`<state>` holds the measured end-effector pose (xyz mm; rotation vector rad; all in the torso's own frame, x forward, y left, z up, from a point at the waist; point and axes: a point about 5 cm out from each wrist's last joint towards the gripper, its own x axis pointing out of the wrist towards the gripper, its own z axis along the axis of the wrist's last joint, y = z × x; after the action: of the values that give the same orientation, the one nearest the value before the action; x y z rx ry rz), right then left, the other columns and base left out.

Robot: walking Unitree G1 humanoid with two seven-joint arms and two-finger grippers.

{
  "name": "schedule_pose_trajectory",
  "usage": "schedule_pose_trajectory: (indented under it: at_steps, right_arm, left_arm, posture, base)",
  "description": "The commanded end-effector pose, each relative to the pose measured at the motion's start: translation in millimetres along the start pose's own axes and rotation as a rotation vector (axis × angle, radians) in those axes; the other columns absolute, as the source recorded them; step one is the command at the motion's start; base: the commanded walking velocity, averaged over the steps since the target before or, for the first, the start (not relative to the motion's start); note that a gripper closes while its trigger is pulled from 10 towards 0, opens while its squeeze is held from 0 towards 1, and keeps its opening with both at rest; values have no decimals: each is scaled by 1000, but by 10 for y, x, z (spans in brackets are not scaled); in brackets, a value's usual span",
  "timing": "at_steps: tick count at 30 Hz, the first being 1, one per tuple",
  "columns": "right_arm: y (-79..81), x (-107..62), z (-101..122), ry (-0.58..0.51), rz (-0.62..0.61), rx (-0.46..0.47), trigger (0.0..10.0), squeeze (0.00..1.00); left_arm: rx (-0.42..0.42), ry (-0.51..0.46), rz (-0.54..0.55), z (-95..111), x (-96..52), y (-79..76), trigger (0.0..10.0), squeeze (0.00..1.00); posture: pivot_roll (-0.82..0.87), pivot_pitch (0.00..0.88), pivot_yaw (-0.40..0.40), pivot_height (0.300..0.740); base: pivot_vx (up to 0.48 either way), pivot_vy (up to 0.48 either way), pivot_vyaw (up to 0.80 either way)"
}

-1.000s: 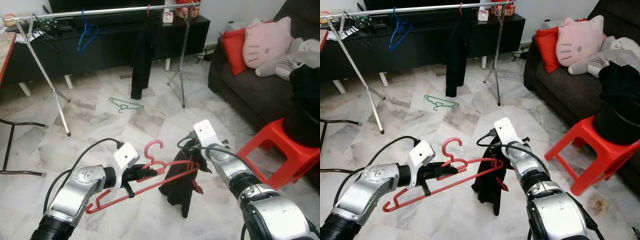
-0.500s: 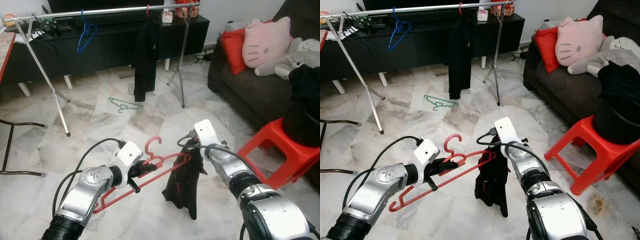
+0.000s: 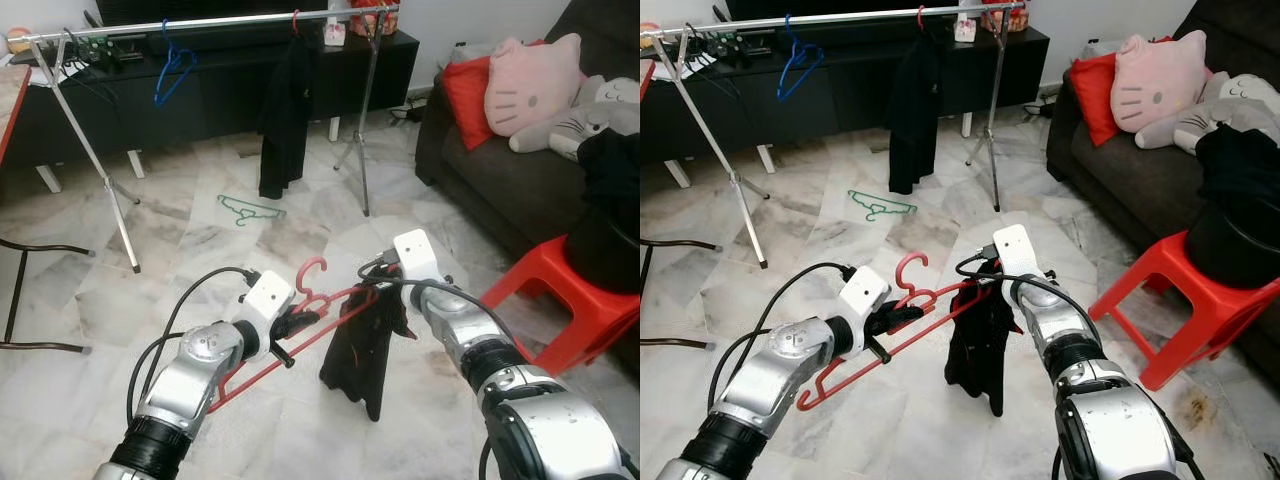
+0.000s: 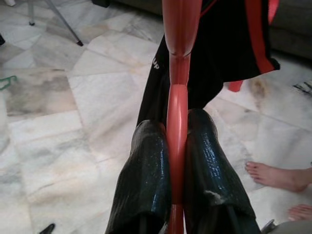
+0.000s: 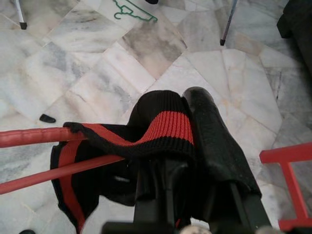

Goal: Hang hanger

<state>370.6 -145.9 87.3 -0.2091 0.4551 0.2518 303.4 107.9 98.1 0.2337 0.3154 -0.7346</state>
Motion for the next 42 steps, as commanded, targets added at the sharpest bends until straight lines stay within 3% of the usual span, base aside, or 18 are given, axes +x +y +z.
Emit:
schedule_pose_trajectory:
  at_steps: [1, 15, 20, 42]
  right_arm:
    - [-24, -8, 103, -41, -4, 34, 10000, 0]
    - [29, -36, 125, -56, 75, 14, 10000, 0]
    - [0, -65, 27, -29, 107, -93, 10000, 0]
    - [-13, -67, 24, -26, 103, -96, 10000, 0]
  left_arm:
    - [23, -7, 33, 46, 30, 33, 10000, 0]
    - [3, -52, -35, 118, 113, -50, 10000, 0]
    - [-3, -67, -145, 135, 68, -135, 10000, 0]
    - [-1, -60, -144, 123, 64, -129, 10000, 0]
  posture:
    - [-33, 22, -70, 740]
    - [-45, 3, -65, 740]
    - [-41, 0, -67, 740]
    - [-41, 0, -67, 740]
  base:
    - [0, 0, 0]
    - [0, 0, 0]
    - [0, 0, 0]
    - [0, 0, 0]
